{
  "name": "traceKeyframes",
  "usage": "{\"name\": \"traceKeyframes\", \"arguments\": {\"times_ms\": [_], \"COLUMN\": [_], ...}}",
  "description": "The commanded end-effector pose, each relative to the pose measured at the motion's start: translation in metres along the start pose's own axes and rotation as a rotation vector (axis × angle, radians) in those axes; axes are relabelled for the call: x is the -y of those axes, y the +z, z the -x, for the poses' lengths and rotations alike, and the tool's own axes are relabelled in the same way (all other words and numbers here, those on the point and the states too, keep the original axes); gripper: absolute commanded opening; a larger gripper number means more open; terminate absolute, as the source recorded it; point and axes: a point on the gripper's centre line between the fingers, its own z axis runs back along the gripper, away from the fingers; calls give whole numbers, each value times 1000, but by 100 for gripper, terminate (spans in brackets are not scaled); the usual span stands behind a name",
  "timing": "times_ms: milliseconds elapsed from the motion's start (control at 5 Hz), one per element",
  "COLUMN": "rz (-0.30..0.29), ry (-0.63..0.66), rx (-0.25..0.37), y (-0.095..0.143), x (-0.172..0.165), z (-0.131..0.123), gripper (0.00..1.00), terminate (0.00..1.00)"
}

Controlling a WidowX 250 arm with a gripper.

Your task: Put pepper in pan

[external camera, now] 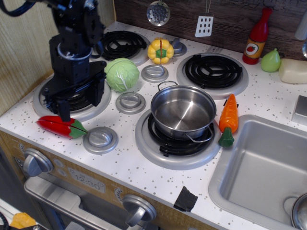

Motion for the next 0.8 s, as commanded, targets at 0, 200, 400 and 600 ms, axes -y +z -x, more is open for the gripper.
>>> {"name": "traceKeyframes", "arguments": {"times_ms": [0, 200, 400, 600], "rz": [40, 56, 93, 120], "ry": [-1, -19, -24, -37], "rx": [17, 18, 18, -18], "y": [-8, -12, -22, -35], "x": [-10, -7, -3, -2], "z": [-9, -13, -12, -13], "gripper": [100, 100, 100, 100], "terminate": [0, 0, 0, 0]}}
